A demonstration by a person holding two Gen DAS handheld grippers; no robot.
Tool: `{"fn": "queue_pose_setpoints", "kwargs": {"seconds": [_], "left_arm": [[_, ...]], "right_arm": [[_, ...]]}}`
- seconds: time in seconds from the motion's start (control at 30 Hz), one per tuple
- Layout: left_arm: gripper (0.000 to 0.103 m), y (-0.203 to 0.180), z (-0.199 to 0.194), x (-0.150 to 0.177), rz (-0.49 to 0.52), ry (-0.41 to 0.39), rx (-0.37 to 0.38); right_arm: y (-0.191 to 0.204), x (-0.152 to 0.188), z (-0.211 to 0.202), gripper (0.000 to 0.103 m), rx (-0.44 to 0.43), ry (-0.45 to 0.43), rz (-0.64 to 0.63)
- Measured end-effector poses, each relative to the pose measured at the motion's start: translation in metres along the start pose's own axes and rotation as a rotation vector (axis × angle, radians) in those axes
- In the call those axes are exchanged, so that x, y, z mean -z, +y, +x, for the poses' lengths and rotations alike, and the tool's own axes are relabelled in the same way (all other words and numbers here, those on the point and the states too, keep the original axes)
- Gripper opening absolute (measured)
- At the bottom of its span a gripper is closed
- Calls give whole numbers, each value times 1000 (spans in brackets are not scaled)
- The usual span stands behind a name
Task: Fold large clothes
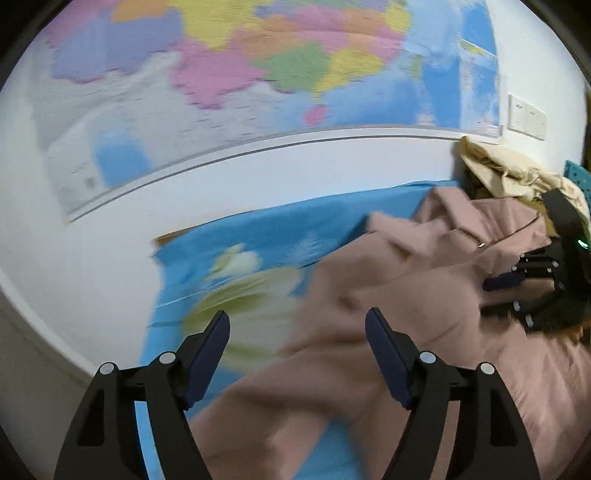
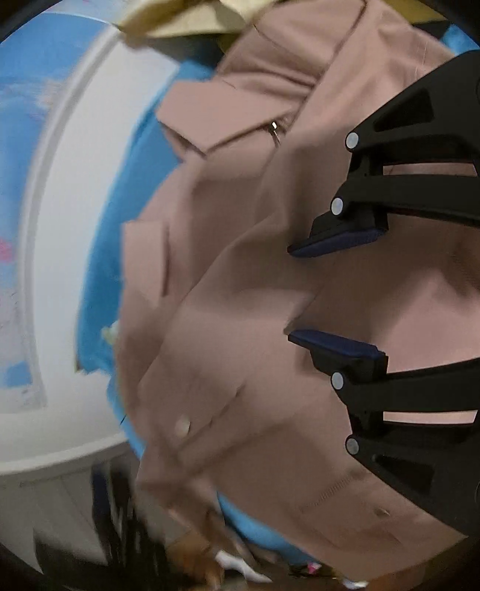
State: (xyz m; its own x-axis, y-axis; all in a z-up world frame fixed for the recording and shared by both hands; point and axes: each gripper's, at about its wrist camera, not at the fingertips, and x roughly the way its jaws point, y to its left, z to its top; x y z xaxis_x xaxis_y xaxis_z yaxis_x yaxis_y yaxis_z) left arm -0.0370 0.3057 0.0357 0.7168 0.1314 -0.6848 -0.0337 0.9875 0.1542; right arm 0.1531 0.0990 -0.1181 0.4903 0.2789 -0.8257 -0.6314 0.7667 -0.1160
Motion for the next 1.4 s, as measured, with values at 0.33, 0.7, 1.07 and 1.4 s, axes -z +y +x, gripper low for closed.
{"fn": "queue_pose_setpoints", "kwargs": {"seconds": [0.33, 0.7, 1.07, 1.4], "left_arm": [[78, 53, 10, 93, 11, 245, -72], [5, 28, -76, 66, 96, -96, -199], [73, 4, -78, 162, 146, 107, -118], [2, 52, -86, 137, -44, 98, -160]], "right_arm": [[-15, 15, -37, 39, -44, -43, 54], [25, -7, -51, 39, -130, -103, 9], [52, -1, -29, 44, -187, -42, -44], [60, 5, -40, 47, -250, -74, -22]]}}
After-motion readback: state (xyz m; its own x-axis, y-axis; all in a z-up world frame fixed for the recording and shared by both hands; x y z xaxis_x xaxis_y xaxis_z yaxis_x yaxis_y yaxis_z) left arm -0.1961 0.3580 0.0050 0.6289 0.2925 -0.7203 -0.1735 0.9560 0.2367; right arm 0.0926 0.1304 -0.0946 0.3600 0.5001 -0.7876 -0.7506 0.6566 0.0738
